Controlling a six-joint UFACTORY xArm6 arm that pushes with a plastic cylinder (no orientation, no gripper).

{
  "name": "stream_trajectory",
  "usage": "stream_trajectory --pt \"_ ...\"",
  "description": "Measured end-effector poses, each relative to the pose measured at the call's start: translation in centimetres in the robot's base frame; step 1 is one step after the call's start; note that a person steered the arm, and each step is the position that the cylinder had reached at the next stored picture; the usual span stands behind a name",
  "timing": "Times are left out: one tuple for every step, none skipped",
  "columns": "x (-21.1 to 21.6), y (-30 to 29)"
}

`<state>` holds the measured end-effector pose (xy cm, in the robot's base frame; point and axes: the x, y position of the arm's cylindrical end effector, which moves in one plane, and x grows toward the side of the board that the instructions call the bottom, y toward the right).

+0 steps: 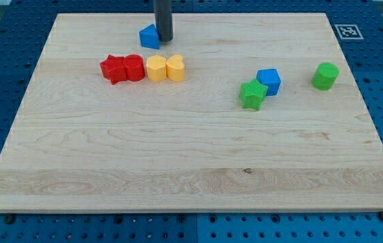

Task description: Slide the triangle above the red star

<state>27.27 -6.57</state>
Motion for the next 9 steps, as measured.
stream_trajectory --pt "1.4 -0.2" --pt "1.7 -0.9" --pt "2.0 -3.8" --pt "2.9 -5.9" --pt "3.0 -6.5" --pt "3.8 -7.7" --pt "4.0 -9.2" --pt "2.6 -10.1" --pt "2.1 -9.6"
